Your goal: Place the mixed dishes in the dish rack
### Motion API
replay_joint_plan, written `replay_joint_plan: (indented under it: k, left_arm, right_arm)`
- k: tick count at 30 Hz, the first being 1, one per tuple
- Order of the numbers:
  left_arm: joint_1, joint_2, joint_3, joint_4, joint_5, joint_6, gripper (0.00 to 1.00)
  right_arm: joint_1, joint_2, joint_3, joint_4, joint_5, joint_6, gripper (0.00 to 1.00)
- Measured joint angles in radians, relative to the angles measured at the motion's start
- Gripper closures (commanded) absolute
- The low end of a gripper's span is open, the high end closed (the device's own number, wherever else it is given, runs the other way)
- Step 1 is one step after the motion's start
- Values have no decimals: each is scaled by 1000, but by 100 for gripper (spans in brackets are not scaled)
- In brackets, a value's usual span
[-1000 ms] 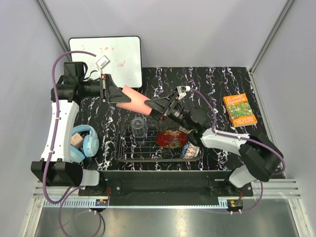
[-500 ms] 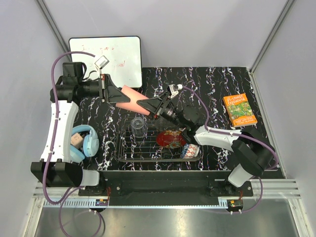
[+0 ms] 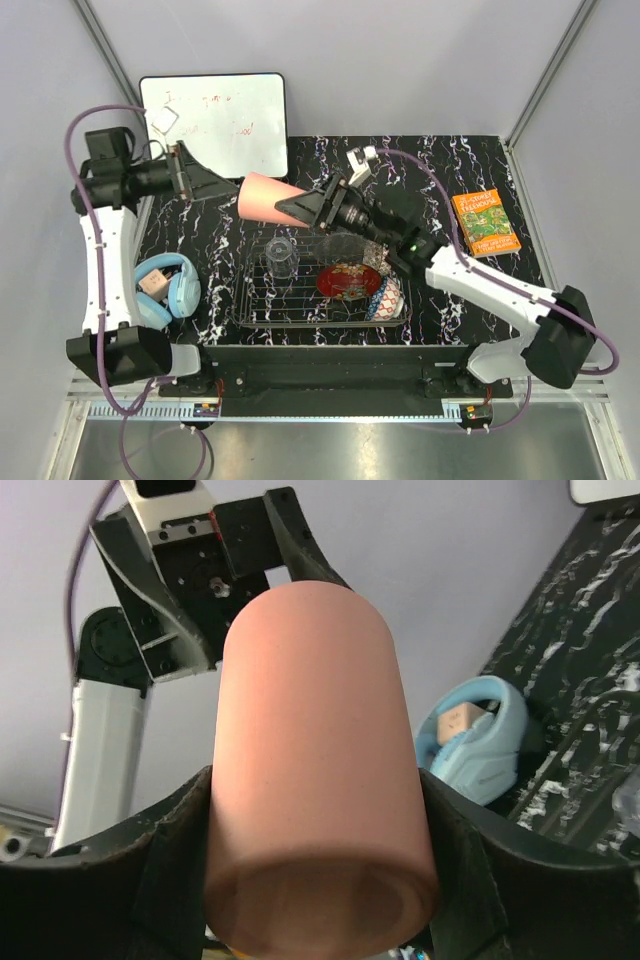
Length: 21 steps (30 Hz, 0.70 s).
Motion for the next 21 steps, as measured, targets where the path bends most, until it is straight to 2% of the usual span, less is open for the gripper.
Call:
replay_joint_plan:
  k: [3,6,12,16,21]
  left_arm:
    - [72,-11,26,3,-69,26,1]
    - [83,-47,21,0,-174,73,1]
    - [81,-119,-46,-29,-347,187,1]
    - [80,-129,-101,-62,-439,247,1]
    - [80,-133,-140,-83,-496,279,1]
  right_arm:
    - [7,2,176,-304,1,-134,100]
    - [42,51,321,-548,13,-262,100]
    - [217,263,562,-1002,178,-513,100]
    - [306,388,674,-1227,317,-627,100]
    - [355,487,783,-1386,426,-702,100]
